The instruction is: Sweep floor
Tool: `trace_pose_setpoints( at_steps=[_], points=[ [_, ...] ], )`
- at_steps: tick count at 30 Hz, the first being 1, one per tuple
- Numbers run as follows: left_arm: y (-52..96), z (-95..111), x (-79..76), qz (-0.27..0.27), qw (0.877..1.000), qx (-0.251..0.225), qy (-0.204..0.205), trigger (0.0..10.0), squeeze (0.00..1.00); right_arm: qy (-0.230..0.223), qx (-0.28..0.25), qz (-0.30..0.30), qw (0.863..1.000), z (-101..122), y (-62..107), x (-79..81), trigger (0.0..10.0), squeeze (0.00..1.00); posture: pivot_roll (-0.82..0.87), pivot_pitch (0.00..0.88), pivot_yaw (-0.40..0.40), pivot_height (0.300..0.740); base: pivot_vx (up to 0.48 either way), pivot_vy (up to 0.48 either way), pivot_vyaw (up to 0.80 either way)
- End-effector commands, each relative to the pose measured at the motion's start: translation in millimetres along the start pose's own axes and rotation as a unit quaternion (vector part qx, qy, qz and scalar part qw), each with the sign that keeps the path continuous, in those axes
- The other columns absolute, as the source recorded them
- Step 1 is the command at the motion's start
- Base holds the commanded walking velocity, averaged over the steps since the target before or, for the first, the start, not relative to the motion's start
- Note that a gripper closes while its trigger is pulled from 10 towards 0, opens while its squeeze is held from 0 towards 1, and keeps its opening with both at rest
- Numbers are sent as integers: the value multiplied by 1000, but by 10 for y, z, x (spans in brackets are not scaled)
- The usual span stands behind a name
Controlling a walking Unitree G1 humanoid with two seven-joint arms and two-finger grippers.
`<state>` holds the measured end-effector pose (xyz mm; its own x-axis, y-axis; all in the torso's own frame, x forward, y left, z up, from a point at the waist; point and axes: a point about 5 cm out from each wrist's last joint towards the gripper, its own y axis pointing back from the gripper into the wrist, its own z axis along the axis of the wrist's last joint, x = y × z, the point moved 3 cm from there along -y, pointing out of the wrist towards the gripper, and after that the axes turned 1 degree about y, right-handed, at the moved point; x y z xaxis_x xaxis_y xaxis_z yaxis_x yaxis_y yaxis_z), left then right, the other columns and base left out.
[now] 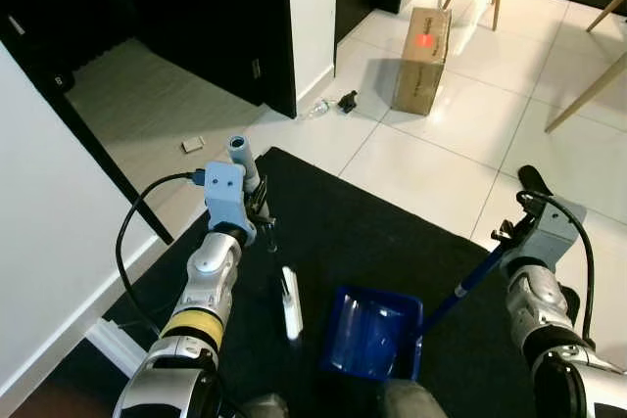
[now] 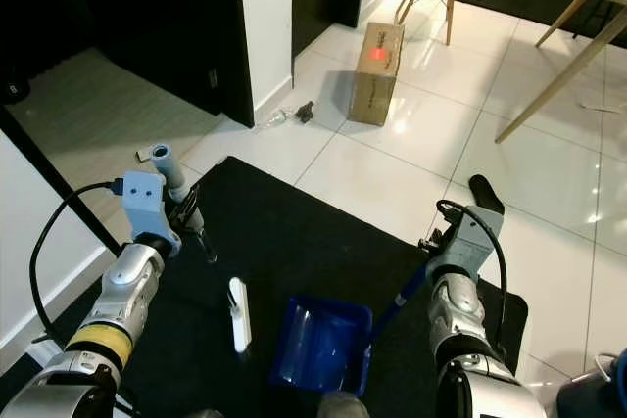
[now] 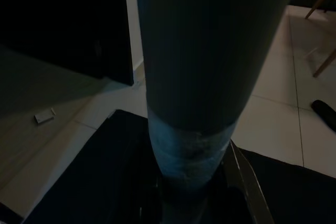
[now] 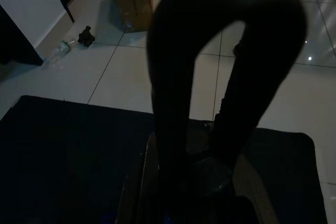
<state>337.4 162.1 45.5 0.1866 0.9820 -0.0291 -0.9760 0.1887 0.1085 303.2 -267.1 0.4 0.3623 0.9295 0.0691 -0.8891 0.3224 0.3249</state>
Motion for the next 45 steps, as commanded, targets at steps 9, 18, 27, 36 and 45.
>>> trace_pose_setpoints(
  at_steps=[9,18,27,36,45],
  points=[
    [-22,93,-56,-8,1000,-27,2,10000,0,-6,-25,5,1000,143,-46,44,10000,0,38,0,-17,740,472,0,0],
    [-18,84,-73,-9,1000,-26,3,10000,0,-3,-24,7,1000,145,-48,41,10000,0,37,0,-19,740,471,0,0],
    [-32,90,-89,-11,1000,-26,1,10000,0,-4,-25,8,1000,157,-53,49,10000,0,36,0,-17,740,471,0,0],
    [-26,81,-102,-12,1000,-25,1,10000,0,0,-27,8,1000,173,-59,46,10000,0,39,0,-20,740,469,0,0],
    [-20,73,-104,-11,1000,-24,0,10000,0,1,-28,9,1000,190,-67,48,10000,0,40,0,-21,740,469,0,0]
  ],
)
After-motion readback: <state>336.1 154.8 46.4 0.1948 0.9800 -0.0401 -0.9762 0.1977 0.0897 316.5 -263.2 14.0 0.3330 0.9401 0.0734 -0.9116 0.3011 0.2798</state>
